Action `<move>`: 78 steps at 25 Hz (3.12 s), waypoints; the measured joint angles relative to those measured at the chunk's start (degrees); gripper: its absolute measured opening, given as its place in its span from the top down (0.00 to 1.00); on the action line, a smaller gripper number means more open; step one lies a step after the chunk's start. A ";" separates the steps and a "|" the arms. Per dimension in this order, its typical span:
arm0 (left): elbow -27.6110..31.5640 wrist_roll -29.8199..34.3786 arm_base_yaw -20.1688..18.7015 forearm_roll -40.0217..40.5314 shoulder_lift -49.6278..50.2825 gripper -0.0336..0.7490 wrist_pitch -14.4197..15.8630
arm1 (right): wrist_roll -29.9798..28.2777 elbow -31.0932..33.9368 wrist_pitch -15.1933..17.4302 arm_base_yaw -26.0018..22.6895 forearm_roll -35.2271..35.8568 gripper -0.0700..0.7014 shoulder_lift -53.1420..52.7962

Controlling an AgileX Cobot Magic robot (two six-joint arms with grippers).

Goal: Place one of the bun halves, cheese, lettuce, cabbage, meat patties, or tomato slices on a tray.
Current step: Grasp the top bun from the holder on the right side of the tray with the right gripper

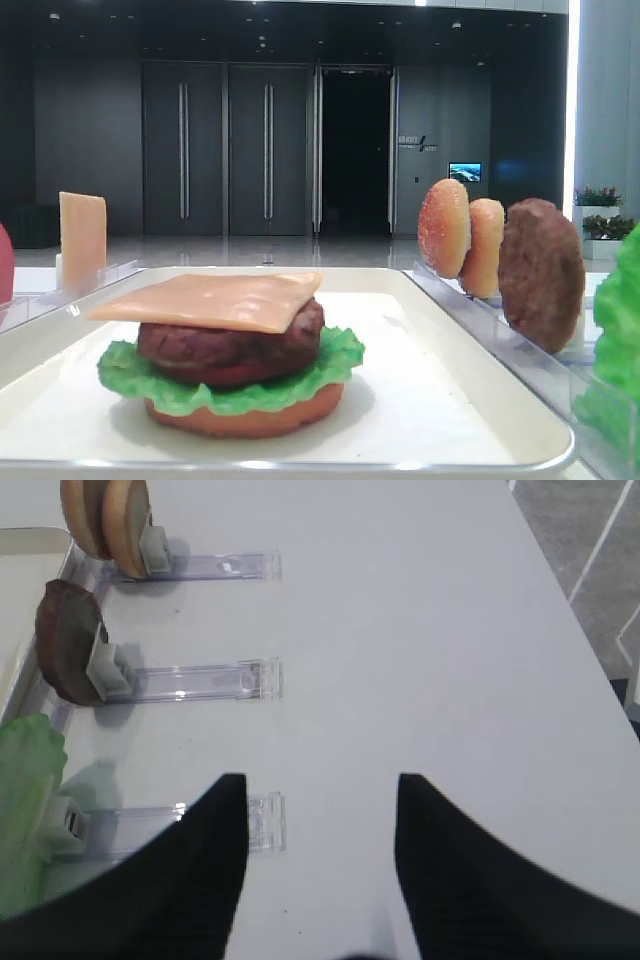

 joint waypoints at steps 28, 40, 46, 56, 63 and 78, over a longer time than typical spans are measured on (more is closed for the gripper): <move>0.00 0.00 0.00 0.00 0.00 0.78 0.00 | -0.18 0.00 0.00 0.00 0.00 0.47 0.00; 0.00 0.00 0.00 0.01 0.00 0.85 0.00 | -1.08 -4.11 -1.50 0.00 0.05 0.50 24.87; 0.00 0.00 0.00 0.01 0.00 0.92 0.00 | -1.14 -12.32 0.29 0.00 0.12 0.51 41.68; 0.00 0.00 0.00 0.01 0.00 0.96 0.00 | -1.53 -32.23 4.73 0.00 2.06 0.51 65.86; 0.00 0.00 0.00 0.06 0.00 0.96 0.00 | -1.93 -43.81 4.74 0.00 2.13 0.51 78.25; 0.00 0.00 0.00 0.06 0.00 0.96 0.00 | -3.02 -68.80 4.87 0.00 3.45 0.51 100.32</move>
